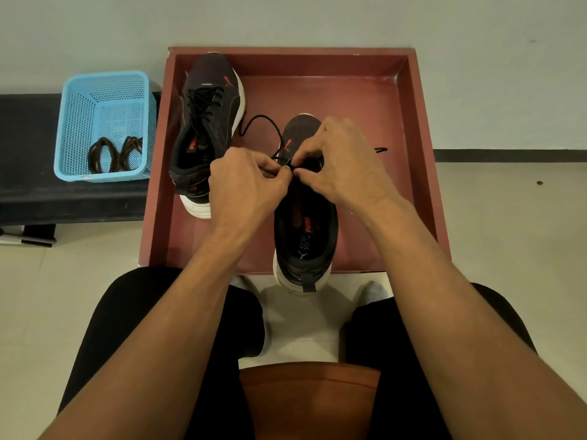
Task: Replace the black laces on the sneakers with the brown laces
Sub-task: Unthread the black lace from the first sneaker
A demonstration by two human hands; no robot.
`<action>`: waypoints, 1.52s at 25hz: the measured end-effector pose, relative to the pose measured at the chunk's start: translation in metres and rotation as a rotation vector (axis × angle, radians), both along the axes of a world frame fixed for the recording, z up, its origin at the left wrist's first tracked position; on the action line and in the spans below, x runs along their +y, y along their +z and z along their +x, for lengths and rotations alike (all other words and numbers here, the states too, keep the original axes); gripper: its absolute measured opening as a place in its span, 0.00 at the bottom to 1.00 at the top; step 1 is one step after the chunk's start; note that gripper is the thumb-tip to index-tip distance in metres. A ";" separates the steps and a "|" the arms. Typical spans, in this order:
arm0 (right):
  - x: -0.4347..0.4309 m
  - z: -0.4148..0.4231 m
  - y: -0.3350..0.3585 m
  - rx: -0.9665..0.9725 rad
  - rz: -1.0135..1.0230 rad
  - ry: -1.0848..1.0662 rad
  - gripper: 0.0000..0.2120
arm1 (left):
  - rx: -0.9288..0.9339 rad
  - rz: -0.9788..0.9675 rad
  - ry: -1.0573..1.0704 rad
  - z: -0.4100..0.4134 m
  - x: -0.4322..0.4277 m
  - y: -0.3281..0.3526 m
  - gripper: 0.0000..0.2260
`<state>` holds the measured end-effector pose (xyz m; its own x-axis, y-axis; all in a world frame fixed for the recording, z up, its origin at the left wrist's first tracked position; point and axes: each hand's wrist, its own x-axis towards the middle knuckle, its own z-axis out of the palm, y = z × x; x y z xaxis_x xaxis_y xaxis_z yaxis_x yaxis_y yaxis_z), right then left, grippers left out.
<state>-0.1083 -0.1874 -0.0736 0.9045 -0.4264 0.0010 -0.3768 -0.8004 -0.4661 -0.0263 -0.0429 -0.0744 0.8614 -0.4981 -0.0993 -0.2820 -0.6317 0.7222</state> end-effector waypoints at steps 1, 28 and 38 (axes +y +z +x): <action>0.001 0.001 -0.003 -0.005 -0.011 -0.010 0.06 | -0.003 0.001 -0.003 0.000 0.000 0.001 0.05; 0.000 0.000 0.003 0.039 0.026 -0.095 0.05 | -0.017 0.038 0.002 -0.002 -0.004 -0.004 0.08; 0.019 0.010 0.000 0.055 -0.164 -0.151 0.05 | -0.017 0.043 0.012 0.000 -0.003 -0.004 0.07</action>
